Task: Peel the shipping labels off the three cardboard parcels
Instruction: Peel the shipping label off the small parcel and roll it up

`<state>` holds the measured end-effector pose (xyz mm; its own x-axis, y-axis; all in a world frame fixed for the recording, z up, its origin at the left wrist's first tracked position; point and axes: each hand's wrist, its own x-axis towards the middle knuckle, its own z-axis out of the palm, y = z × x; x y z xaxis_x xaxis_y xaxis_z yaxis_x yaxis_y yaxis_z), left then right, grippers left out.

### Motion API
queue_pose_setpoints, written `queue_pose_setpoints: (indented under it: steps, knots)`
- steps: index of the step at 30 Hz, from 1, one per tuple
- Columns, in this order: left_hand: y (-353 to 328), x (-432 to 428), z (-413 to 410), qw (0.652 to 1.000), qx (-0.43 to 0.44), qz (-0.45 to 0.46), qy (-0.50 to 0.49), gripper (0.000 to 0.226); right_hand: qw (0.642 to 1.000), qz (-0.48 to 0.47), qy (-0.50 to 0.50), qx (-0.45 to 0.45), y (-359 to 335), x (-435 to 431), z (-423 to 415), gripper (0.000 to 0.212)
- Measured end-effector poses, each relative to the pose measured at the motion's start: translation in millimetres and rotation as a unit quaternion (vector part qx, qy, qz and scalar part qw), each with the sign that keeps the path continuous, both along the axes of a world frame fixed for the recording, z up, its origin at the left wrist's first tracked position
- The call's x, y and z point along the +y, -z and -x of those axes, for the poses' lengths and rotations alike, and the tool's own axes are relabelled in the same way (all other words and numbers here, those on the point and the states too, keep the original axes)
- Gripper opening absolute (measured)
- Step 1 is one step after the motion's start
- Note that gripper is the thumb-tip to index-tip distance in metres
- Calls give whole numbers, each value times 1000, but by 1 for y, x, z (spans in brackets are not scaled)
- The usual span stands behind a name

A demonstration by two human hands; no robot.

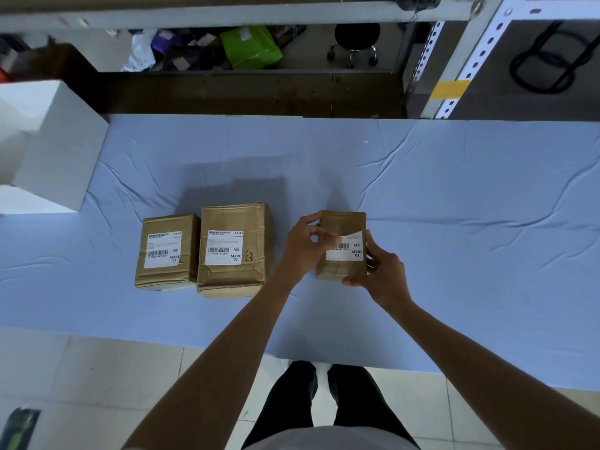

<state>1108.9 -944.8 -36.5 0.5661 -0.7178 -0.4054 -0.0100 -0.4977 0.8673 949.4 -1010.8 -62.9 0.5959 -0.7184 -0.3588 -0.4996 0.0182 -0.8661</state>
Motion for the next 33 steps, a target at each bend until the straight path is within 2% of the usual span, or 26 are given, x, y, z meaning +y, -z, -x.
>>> queue_pose_setpoints:
  steps: [3,10,15,18,19,22,25,29,33]
  knots:
    - [-3,1,1,1000,28,-4,-10,54,1000,3,-2,0,0,0,0,100]
    - [-8,2,1,998,53,-11,-13,63,1000,7,-2,-3,1,0,1,99]
    - [-10,1,1,997,70,-7,-15,60,1000,10,-4,-4,2,0,1,97]
    - [-10,2,2,997,71,1,-18,30,1000,6,2,-3,2,0,1,100]
    - [-10,2,3,997,71,5,-18,29,1000,6,2,-3,2,0,1,101]
    - [-11,2,4,997,75,12,-21,35,1000,7,1,-3,3,0,1,102]
    - [-9,2,3,996,85,12,-21,32,1000,2,3,-1,3,0,1,104]
    - [-6,2,3,995,97,7,-22,62,1000,0,0,6,3,-1,1,106]
    - [-6,3,2,995,96,9,-25,62,1000,6,-5,13,4,-1,1,106]
